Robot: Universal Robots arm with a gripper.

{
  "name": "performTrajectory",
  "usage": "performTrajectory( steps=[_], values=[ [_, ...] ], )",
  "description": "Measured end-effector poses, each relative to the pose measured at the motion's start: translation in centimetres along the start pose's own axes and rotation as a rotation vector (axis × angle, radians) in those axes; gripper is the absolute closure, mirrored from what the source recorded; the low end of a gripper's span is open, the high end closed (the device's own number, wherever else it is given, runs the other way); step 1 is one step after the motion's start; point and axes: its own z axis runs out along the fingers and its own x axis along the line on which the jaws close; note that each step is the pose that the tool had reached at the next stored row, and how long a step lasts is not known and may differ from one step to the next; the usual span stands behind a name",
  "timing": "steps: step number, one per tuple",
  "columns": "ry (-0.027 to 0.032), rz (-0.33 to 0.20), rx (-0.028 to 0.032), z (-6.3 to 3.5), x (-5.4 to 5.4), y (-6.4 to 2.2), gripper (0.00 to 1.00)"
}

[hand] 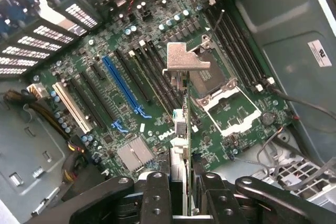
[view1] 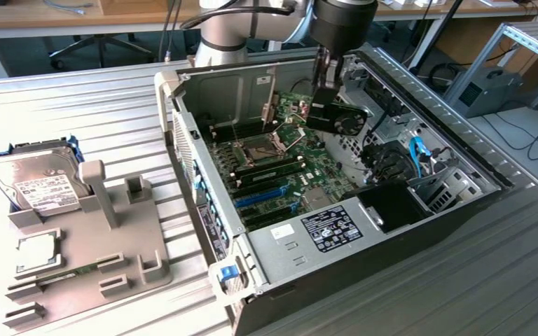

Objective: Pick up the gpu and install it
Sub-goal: 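Insert the gpu into the slot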

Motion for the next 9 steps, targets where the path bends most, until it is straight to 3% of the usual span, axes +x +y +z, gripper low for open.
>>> performTrajectory(
  steps=[9],
  values=[
    [-0.0055,-0.121,-0.0034,0.06,0.00,0.00,0.73]
  ],
)
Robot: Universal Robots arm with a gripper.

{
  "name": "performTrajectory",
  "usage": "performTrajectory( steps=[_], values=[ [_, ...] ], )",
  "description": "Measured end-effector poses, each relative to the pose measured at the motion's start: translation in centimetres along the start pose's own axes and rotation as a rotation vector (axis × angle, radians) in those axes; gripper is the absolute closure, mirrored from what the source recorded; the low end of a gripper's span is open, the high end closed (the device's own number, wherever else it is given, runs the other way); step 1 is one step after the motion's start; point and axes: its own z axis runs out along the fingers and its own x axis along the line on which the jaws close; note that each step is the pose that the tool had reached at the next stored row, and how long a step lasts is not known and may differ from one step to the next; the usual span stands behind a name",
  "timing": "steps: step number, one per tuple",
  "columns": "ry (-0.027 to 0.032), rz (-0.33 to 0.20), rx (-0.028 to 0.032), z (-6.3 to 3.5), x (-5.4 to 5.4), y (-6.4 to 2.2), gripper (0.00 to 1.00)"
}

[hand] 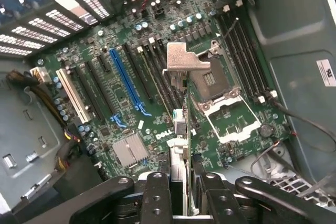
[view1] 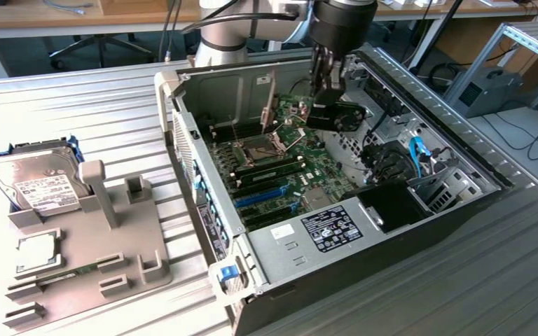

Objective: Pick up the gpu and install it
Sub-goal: 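Insert the gpu into the slot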

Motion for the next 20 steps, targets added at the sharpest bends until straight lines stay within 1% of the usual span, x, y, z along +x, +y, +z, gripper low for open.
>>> performTrajectory(
  steps=[3,8,12,20],
  values=[
    [-0.0022,-0.049,-0.0014,0.02,0.00,0.00,0.73],
    [-0.0044,-0.096,-0.0026,0.04,0.00,0.00,0.73],
    [-0.0072,-0.155,-0.0043,0.08,0.00,0.00,0.73],
    [-0.0111,-0.242,-0.0067,0.14,0.00,0.01,0.73]
  ],
)
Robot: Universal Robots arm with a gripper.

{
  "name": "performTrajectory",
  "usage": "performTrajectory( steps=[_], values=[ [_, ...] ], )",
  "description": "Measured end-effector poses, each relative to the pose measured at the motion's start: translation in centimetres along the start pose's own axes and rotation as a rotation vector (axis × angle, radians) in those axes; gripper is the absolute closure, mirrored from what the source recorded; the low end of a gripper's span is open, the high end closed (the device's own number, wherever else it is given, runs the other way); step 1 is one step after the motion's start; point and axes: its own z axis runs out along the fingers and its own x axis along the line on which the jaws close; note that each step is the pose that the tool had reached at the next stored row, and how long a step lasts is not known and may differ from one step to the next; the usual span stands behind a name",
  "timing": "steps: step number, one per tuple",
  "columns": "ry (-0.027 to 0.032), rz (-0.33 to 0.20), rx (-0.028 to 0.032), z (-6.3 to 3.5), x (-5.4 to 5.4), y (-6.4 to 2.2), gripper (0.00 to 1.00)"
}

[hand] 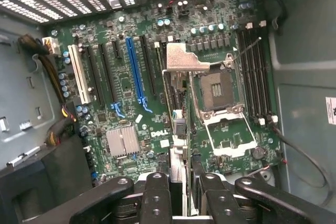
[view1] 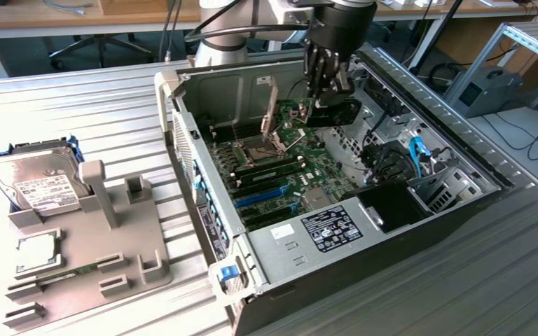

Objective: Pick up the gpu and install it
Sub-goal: 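Insert the gpu into the slot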

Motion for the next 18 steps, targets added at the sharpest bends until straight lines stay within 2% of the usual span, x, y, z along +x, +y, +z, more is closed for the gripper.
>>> performTrajectory(
  steps=[3,5,11,13,18],
  values=[
    [-0.0016,-0.035,-0.0010,0.02,0.00,0.00,0.73],
    [-0.0041,-0.089,-0.0025,0.06,0.00,0.00,0.73],
    [-0.0072,-0.156,-0.0044,0.10,0.00,0.00,0.73],
    [-0.0090,-0.195,-0.0054,0.12,0.00,0.00,0.73],
    [-0.0093,-0.203,-0.0057,0.12,0.00,0.01,0.73]
  ],
)
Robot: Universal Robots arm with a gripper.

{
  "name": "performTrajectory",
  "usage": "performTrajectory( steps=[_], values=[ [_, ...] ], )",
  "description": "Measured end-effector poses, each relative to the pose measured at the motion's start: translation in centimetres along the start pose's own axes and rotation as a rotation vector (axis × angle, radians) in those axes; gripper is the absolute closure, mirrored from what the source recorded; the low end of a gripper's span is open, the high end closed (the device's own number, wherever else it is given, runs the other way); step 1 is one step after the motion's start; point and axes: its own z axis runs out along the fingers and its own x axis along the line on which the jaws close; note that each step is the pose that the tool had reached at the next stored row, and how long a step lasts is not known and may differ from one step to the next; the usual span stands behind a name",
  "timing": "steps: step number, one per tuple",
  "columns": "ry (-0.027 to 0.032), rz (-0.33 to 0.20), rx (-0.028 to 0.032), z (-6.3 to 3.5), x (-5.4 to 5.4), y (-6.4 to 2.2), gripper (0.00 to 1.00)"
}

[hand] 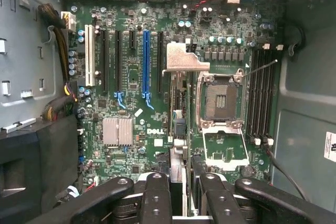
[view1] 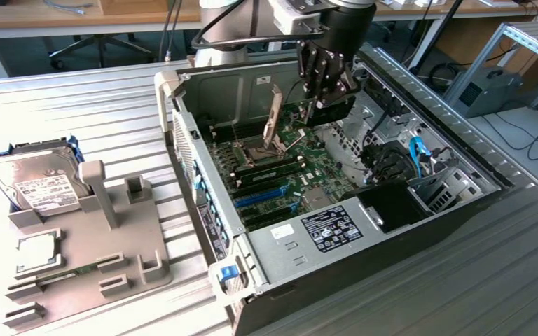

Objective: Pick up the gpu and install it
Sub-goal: 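Insert the gpu into the slot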

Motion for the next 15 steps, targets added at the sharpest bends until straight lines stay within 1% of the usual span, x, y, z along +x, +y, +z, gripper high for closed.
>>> performTrajectory(
  steps=[2,6,15],
  values=[
    [0.0000,0.000,0.0000,0.00,0.00,0.05,0.73],
    [0.0003,0.009,0.0003,0.07,-0.01,0.54,0.73],
    [0.0022,0.046,0.0013,0.42,-0.01,0.75,0.73]
  ],
)
